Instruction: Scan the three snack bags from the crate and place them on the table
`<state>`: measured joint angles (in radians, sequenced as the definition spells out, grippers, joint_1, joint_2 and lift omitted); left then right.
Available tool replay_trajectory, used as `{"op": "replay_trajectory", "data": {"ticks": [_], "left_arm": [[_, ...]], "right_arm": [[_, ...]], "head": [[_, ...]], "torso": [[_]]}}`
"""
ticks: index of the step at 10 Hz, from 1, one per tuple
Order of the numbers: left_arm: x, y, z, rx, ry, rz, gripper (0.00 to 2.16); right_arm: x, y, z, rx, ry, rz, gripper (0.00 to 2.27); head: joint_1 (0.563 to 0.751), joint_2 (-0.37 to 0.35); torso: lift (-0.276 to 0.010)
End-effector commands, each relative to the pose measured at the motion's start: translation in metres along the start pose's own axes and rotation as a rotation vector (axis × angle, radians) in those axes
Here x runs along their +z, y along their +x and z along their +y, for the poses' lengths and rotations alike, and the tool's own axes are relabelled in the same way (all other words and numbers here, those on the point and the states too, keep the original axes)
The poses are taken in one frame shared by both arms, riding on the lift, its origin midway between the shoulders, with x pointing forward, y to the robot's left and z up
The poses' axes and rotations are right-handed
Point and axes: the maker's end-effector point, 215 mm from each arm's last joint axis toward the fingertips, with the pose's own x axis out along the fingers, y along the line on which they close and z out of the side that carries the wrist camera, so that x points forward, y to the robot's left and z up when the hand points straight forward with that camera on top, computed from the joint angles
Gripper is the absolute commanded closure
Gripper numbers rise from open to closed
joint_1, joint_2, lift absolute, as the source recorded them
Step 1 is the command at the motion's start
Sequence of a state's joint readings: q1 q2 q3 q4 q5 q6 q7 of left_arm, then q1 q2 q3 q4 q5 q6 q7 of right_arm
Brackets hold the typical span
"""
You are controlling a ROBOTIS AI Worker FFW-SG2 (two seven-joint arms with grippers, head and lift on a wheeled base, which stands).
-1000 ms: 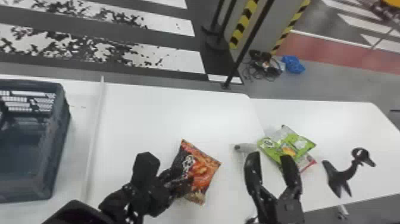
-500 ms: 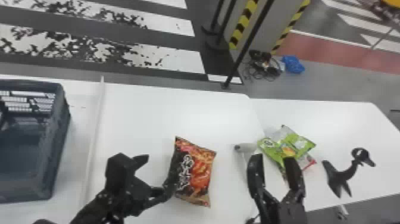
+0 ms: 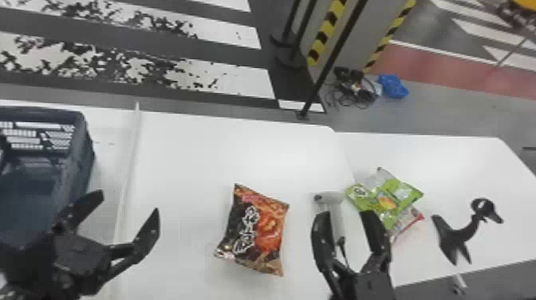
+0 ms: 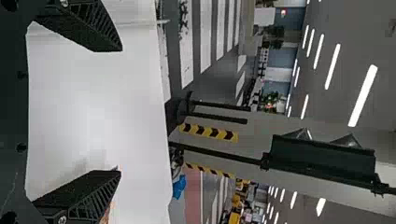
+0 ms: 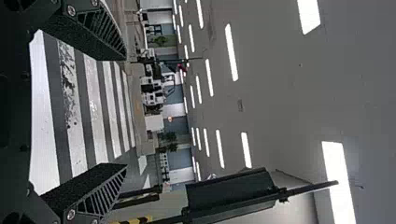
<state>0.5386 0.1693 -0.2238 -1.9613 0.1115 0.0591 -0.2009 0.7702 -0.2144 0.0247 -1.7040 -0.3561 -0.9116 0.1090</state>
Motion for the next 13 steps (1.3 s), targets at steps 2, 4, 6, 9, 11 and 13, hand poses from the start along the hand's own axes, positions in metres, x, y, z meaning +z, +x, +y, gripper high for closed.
{"op": "replay_trajectory", "data": {"ticks": [2,4,6,9,11,13], "left_arm": [[0.038,-0.039,0.039,0.092,0.019,-0.118,0.06],[0.063,-0.064,0.054,0.146,0.012,-0.163,0.07],[0.051,-0.08,0.079,0.221,-0.046,-0.149,0.07],[0.043,-0.088,0.093,0.295,-0.087,-0.14,0.07],[0.038,-0.087,0.091,0.292,-0.094,-0.126,0.07],[0.022,-0.085,0.089,0.287,-0.122,-0.079,0.07]], "right_arm": [[-0.013,-0.003,0.017,0.042,-0.013,0.025,0.12],[-0.019,-0.004,0.035,0.085,-0.026,0.04,0.12],[-0.029,-0.011,0.068,0.179,-0.076,0.069,0.12],[-0.115,-0.034,0.108,0.346,-0.248,0.375,0.12],[-0.165,-0.062,0.132,0.459,-0.399,0.566,0.12],[-0.19,-0.071,0.138,0.514,-0.502,0.653,0.11]], "head": [[0.695,-0.311],[0.695,-0.223],[0.695,-0.13],[0.695,0.015],[0.695,0.077],[0.695,0.13]], "torso": [[-0.037],[-0.037],[-0.037],[-0.037],[-0.037],[-0.037]]}}
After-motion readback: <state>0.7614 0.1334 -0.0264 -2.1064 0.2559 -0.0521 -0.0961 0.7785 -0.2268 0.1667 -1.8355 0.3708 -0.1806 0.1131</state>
